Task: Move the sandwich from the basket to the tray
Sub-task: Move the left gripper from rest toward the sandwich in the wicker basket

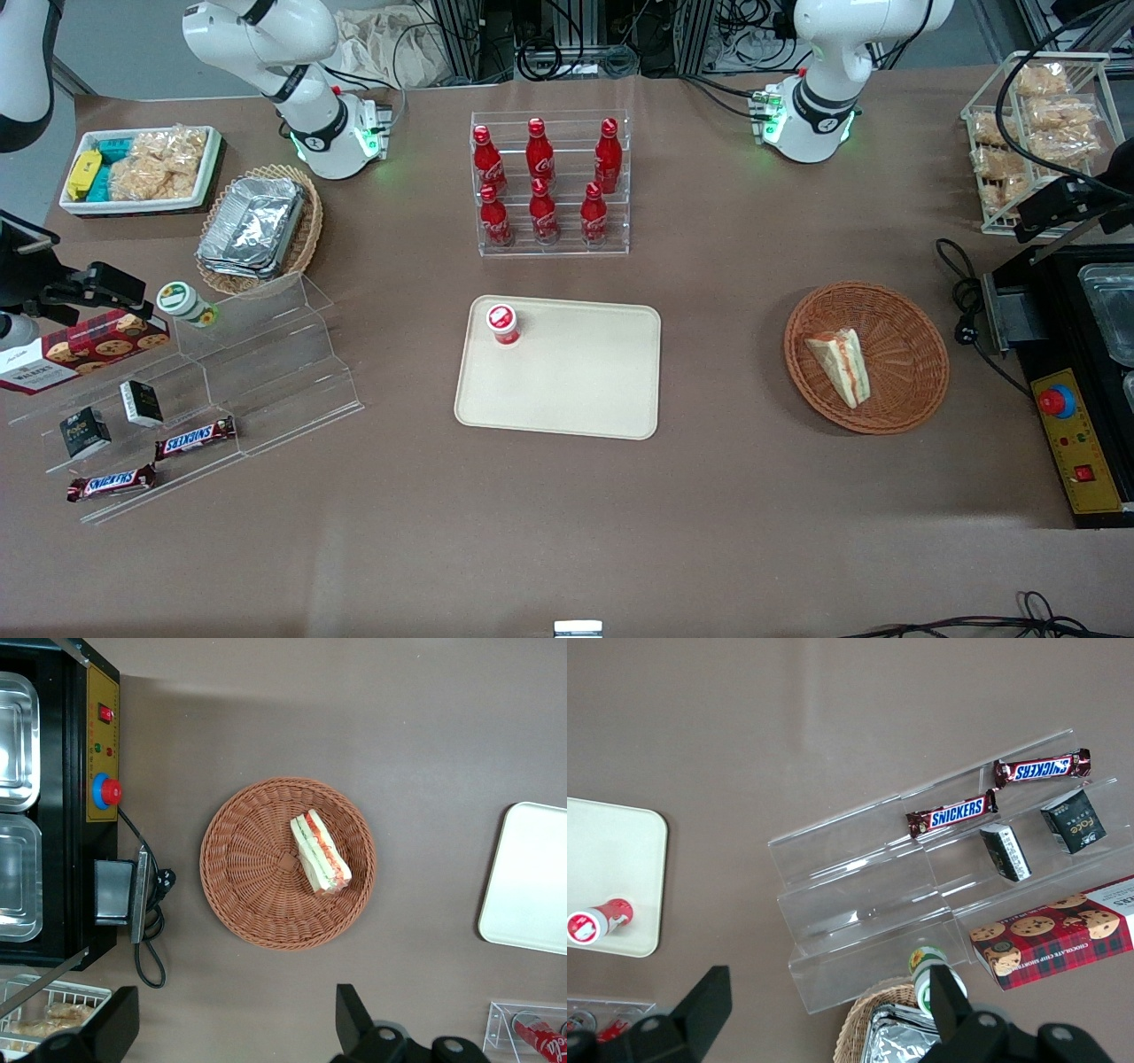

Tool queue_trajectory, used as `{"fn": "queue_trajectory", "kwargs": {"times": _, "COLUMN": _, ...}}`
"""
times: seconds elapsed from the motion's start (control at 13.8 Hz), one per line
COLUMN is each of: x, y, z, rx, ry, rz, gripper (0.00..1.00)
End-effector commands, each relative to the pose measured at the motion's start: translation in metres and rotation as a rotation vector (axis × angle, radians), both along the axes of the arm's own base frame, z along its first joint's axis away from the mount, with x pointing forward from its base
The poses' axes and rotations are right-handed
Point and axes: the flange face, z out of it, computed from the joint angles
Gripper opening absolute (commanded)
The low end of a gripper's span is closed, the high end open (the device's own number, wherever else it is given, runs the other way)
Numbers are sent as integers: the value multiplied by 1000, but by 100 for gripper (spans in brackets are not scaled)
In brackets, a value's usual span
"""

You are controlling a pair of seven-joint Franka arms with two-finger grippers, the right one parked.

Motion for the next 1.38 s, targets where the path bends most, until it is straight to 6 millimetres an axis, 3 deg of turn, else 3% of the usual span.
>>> {"fn": "queue_trajectory", "kwargs": {"times": 0.0, "x": -7, "y": -4, "z": 2, "rx": -2, "ry": -4, "rz": -9, "gripper": 100}}
{"fn": "queue_trajectory", "kwargs": {"times": 0.36, "x": 3, "y": -20, "z": -29, "rx": 56, "ry": 55, "rz": -20, "gripper": 100}}
{"fn": "queue_trajectory", "kwargs": {"times": 0.51, "x": 16, "y": -21, "z": -54, "rx": 52, "ry": 102, "rz": -14, "gripper": 100}}
{"fn": "queue_trajectory", "kwargs": {"times": 0.73, "x": 39, "y": -24, "z": -101, "rx": 48, "ry": 156, "rz": 125, "gripper": 100}}
{"fn": "queue_trajectory", "kwargs": {"times": 0.95, "x": 57, "y": -56, "z": -158, "rx": 50, "ry": 157, "rz": 245, "gripper": 100}}
{"fn": "queue_trajectory", "kwargs": {"times": 1.02, "x": 54, "y": -65, "z": -180, "rx": 52, "ry": 152, "rz": 258, "gripper": 100}}
{"fn": "queue_trajectory", "kwargs": {"times": 1.31, "x": 39, "y": -69, "z": -269, "rx": 30, "ry": 89, "rz": 282, "gripper": 100}}
